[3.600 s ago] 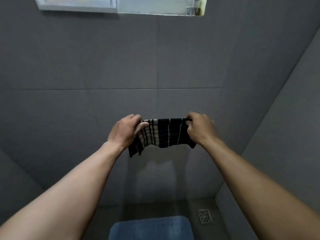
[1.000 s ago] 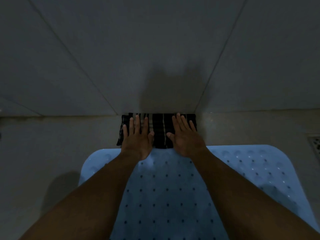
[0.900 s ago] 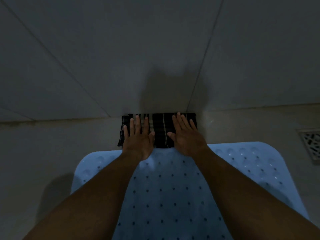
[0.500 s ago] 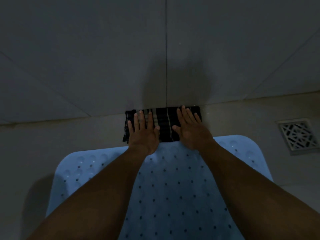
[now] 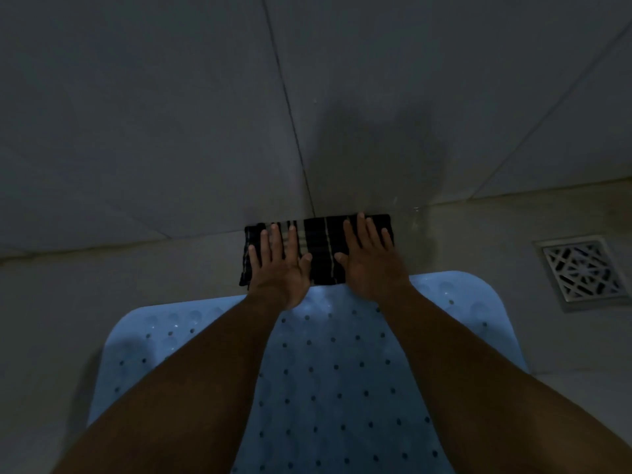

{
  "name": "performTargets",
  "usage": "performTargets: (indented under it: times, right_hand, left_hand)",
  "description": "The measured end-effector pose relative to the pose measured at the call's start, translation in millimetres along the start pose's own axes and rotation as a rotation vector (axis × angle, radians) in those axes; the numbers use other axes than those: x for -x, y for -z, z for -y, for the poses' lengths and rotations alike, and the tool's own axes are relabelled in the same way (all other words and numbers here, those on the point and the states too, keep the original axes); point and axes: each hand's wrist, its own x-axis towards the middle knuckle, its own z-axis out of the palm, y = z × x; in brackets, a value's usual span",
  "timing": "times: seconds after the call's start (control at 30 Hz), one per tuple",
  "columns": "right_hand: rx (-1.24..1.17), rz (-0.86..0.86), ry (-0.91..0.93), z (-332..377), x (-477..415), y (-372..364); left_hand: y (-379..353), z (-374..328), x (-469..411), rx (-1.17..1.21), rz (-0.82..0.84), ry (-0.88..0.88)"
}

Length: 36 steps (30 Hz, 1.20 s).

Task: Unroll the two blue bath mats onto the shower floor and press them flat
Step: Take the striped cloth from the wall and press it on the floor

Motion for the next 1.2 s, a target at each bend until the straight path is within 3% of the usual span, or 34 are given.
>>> performTargets:
  times: [0.2,0.57,1.2]
  right_hand:
    - [-0.032,0.016,-0.070,13.0,3.7,-0.6]
    - [-0.050,0.008,-0.059,-4.9,4.5,-1.2]
    - [-0.165,0.011,-0.378,-137.2,53.2,12.7]
  left_hand:
    - [11.3,-2.1,0.3,-0.020,0.093,0.024]
    - [2.1,-8.2,0.4,-0.016,0.036,-0.002]
    - [-25.5,-154.4,-12.8,-0.083,-0.071,-0.282]
